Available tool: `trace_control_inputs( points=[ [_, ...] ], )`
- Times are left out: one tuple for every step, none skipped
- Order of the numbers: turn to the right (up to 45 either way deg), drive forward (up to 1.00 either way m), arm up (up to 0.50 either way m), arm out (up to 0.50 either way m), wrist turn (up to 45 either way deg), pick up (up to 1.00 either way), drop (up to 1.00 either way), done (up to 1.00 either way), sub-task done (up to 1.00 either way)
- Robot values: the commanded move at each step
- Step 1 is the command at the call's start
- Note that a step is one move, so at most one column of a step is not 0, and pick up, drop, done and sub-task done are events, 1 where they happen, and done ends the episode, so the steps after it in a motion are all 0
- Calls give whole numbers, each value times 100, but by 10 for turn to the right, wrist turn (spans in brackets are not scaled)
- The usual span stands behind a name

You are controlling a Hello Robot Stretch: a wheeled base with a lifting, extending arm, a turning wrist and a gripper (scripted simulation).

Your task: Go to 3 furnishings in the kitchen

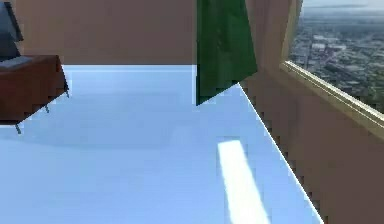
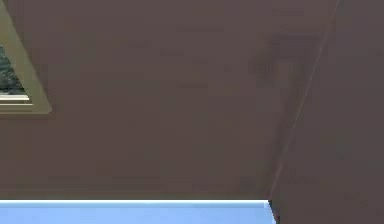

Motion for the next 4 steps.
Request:
trace_control_inputs(
  points=[
    [-450, 0, 0, 0, 0, 0, 0, 0, 0],
    [-150, 0, 0, 0, 0, 0, 0, 0, 0],
    [0, 100, 0, 0, 0, 0, 0, 0, 0],
    [0, 100, 0, 0, 0, 0, 0, 0, 0]
  ],
)
